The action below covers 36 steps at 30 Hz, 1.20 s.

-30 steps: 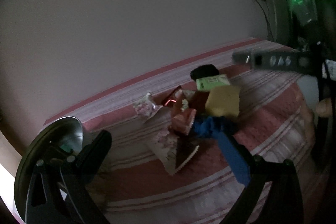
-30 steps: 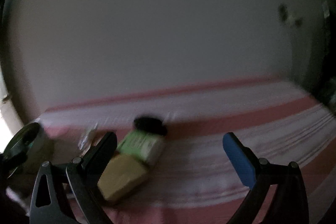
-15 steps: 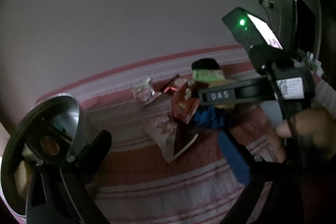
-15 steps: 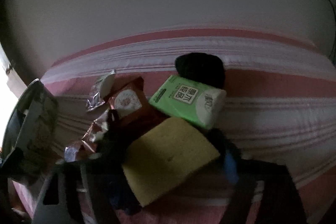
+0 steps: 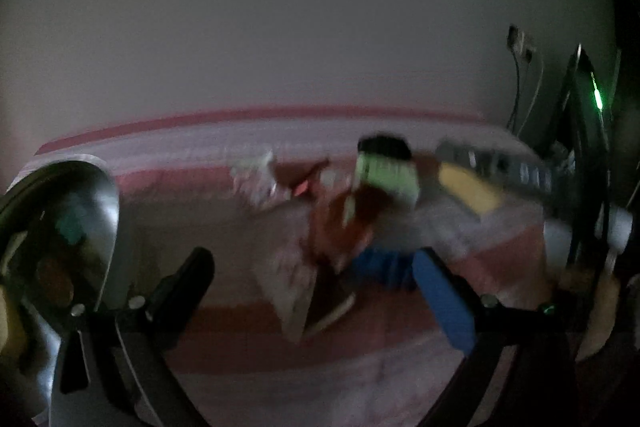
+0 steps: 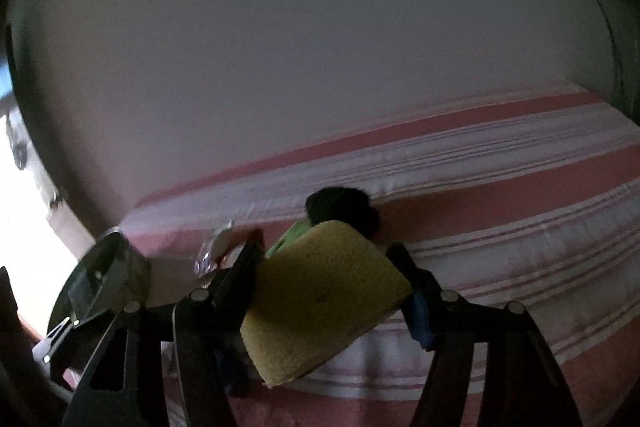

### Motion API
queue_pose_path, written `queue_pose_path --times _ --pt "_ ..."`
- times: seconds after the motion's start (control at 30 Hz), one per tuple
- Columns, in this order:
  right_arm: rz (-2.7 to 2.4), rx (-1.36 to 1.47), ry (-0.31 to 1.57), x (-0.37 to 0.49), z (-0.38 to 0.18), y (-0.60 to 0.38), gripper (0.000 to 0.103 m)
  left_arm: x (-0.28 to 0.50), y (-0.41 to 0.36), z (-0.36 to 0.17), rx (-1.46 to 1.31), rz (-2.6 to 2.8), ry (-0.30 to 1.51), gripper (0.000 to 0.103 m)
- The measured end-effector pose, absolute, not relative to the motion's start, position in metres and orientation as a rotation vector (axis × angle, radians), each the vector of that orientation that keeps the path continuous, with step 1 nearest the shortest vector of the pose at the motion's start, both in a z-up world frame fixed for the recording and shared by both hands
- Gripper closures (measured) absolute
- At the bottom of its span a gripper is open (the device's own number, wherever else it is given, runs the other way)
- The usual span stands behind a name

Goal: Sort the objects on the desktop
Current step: 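Grasp the last yellow sponge with the right tool, then lift the yellow sponge with the right tool while the left tool reaches toward the snack packets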

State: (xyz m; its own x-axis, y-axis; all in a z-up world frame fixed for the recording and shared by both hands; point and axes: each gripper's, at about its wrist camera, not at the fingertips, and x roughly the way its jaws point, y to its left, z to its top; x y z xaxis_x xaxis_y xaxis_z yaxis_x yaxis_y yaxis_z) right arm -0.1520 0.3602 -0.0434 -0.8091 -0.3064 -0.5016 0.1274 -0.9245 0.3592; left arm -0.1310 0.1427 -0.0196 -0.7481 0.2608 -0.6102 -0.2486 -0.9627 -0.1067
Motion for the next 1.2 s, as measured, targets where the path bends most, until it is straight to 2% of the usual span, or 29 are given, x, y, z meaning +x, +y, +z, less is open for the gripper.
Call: queue_pose_path --times 0.2,0.27,0.4,0.47,0.53,0.67,0.77,0.97,1.1,1.17,1.2 --pt "-2.868 0.752 -0.465 -0.151 -0.036 0.366 0.036 -0.189 0.158 -0.033 -1.135 2.685 -0.088 0.023" --pt "-2.882 0.753 -0.455 -0.151 -0.036 0.366 0.036 -0.2 0.164 -0.044 -1.196 2.658 -0.085 0.037" --pt "-2.885 0.762 -0.42 -0.151 -0.036 0.362 0.036 -0.209 0.176 -0.064 -1.263 2.621 -0.022 0.042" --pt "-2.895 0.754 -0.388 -0.152 -0.037 0.359 0.036 -0.208 0.178 -0.063 -1.258 2.611 -0.022 0.051" --pt "-2.902 0.738 -0.365 -0.15 -0.034 0.359 0.036 -0.207 0.174 -0.063 -1.244 2.59 -0.063 0.064" --pt "-2.941 0.698 -0.33 -0.151 -0.035 0.36 0.036 -0.201 0.159 -0.059 -1.17 2.565 -0.185 0.068" --pt "-2.98 0.654 -0.312 -0.147 -0.033 0.362 0.036 -0.181 0.148 -0.045 -0.983 2.567 -0.265 0.072" --pt "-3.082 0.485 -0.227 -0.13 -0.023 0.357 0.036 -0.147 0.137 -0.02 -0.682 2.66 -0.287 0.072" --pt "-3.094 0.483 -0.199 -0.129 -0.024 0.354 0.036 -0.152 0.129 -0.017 -0.7 2.645 -0.306 0.07" --pt "-3.095 0.494 -0.182 -0.13 -0.024 0.352 0.036 -0.162 0.132 -0.021 -0.776 2.619 -0.317 0.04" --pt "-3.097 0.494 -0.178 -0.13 -0.023 0.353 0.036 -0.166 0.133 -0.025 -0.829 2.607 -0.327 0.036"
